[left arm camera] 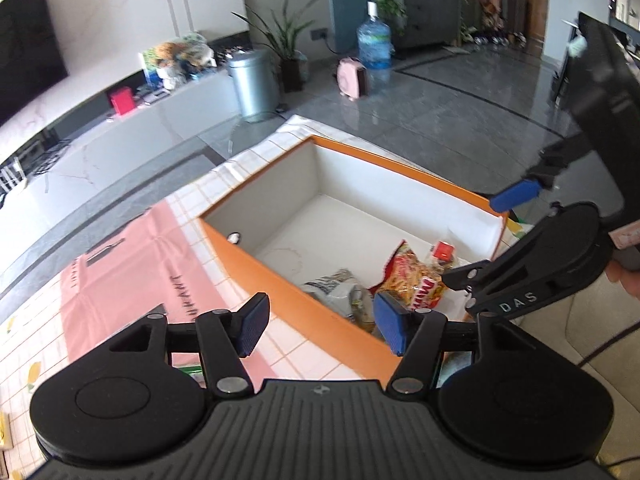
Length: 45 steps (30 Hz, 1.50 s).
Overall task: Organize snacks
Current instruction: 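Move both tools back toward the remaining snacks on the mat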
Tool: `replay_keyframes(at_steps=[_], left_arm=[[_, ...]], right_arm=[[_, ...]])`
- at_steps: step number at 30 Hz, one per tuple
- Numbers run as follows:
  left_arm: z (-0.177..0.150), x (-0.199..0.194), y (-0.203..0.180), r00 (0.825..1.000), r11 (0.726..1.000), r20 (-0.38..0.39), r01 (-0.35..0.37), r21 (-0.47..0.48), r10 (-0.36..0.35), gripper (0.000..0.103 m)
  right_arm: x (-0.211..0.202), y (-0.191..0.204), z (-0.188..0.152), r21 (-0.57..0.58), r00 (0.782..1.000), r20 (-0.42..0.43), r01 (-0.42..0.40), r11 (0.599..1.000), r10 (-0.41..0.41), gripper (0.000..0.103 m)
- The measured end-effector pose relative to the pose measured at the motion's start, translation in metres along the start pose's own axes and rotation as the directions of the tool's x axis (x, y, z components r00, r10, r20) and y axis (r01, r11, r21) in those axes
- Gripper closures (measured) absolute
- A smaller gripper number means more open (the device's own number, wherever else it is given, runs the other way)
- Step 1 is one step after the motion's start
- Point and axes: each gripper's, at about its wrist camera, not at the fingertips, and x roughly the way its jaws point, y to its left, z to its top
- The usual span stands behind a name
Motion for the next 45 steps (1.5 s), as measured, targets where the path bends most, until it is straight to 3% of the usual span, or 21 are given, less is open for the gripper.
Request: replay_keyframes(at_steps=[5, 10, 20, 30, 37, 45], left_arm=[[-0.018, -0.025, 0.018, 0.995, 0.995, 0.062, -0.070, -0.071, 0.074, 0.032], [-0.039, -0.046, 0.041, 0.983, 0.980, 0.114, -0.122, -0.159, 0.141, 0.031], [-0.101, -0.068, 0.089, 0.958, 0.928, 0.145, -0.189, -0.321, 0.245, 0.025], [-0.154, -0.065, 0.128, 0.959, 0.895, 0.088, -0.217, -0.389, 0.271, 0.021], [-0.183, -0.067, 0.166, 0.954, 0.848, 0.078, -0.217, -0.483, 0.288, 0.017], [-0.202, -0.052, 0.198, 0.953, 0.806, 0.061, -0.214, -0.552, 0.296, 0.014]], right_arm=[[-0.021, 0.026, -0.008, 0.071, 0.993, 0.113, -0.051, 0.996, 0.043, 0.020], [-0.034, 0.058, -0.017, 0.135, 0.973, 0.228, -0.065, 0.989, 0.033, 0.018], [-0.031, 0.141, -0.037, 0.167, 0.917, 0.399, -0.068, 0.984, -0.004, 0.018], [0.009, 0.211, -0.040, 0.094, 0.917, 0.394, -0.107, 0.990, 0.062, 0.018], [0.037, 0.253, -0.028, -0.015, 0.924, 0.365, -0.122, 0.992, 0.119, 0.018], [0.068, 0.268, -0.008, -0.101, 0.929, 0.352, -0.085, 0.991, 0.116, 0.018]])
